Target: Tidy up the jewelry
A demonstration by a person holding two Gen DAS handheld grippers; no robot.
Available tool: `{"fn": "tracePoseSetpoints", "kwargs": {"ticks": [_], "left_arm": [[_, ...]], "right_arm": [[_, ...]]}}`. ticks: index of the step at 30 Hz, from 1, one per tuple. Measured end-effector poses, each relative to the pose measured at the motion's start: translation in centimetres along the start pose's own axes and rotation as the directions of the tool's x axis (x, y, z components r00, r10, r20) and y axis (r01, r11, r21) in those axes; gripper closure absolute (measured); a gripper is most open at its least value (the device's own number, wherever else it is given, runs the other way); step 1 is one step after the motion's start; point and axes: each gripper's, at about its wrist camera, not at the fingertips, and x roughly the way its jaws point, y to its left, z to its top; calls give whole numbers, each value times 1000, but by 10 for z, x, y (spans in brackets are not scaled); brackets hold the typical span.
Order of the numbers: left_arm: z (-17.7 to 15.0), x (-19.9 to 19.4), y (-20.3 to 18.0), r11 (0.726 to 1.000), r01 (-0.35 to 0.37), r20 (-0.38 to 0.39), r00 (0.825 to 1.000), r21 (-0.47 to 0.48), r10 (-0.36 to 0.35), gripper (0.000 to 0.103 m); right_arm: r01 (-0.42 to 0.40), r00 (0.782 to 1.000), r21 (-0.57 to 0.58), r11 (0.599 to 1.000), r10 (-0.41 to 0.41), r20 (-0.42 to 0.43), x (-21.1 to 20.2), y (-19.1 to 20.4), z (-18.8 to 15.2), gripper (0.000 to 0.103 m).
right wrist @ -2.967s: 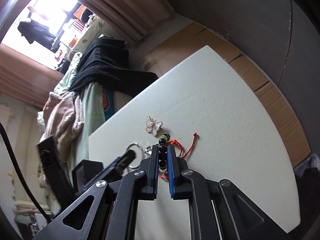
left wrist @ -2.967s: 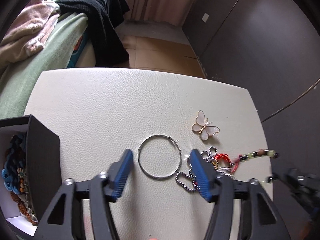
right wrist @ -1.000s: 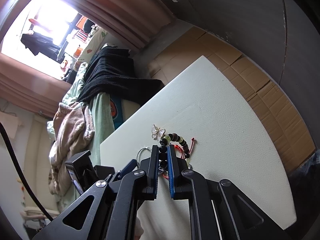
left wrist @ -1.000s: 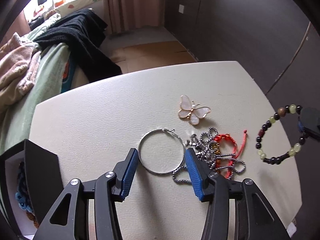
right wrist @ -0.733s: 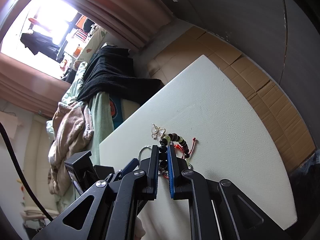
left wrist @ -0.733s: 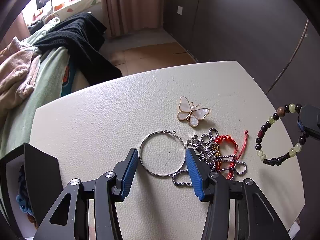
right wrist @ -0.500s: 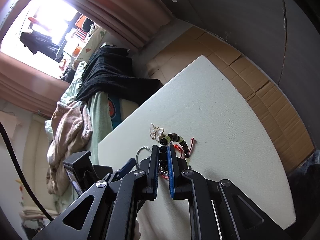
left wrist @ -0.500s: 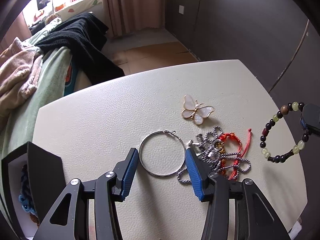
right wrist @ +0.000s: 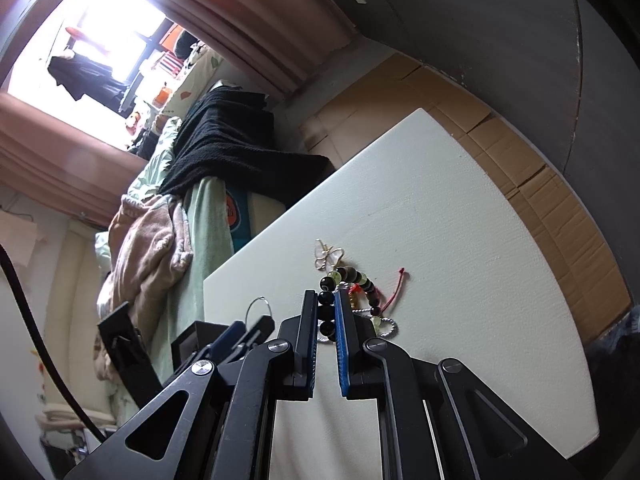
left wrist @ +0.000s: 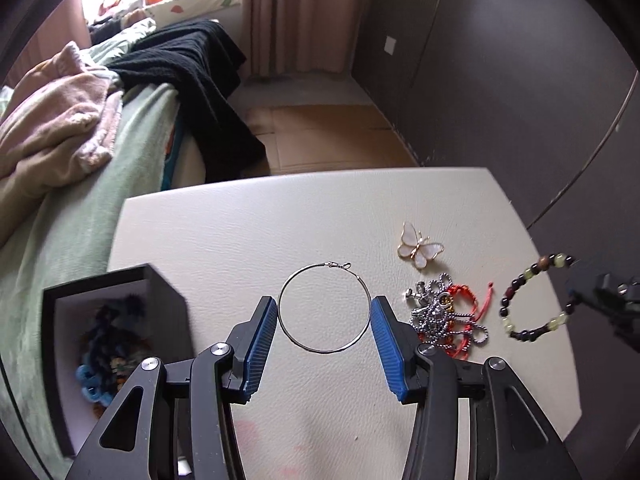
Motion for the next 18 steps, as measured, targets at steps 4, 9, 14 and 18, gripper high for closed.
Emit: {"fn": "tracePoseSetpoints", "kwargs": {"ticks": [4, 9, 14, 18], "left_arm": [[-3, -24, 8, 1000, 10, 38, 999, -21, -9, 53], [-8, -57, 24, 999, 17, 83, 996, -47, -13, 53], [-11, -80, 49, 995, 9, 110, 994, -95, 1, 53], [-15, -91, 71, 991, 1, 115, 993, -135, 14, 53]], "right_arm": [[-38, 999, -30, 999, 38, 2, -2, 11, -7, 93], [-75, 997, -65, 995, 75, -4, -2, 26, -18, 93], [-105, 994, -108, 989, 104, -16, 2, 45, -31, 93], [-141, 990, -143, 980, 139, -21, 3, 60, -42, 93]]}}
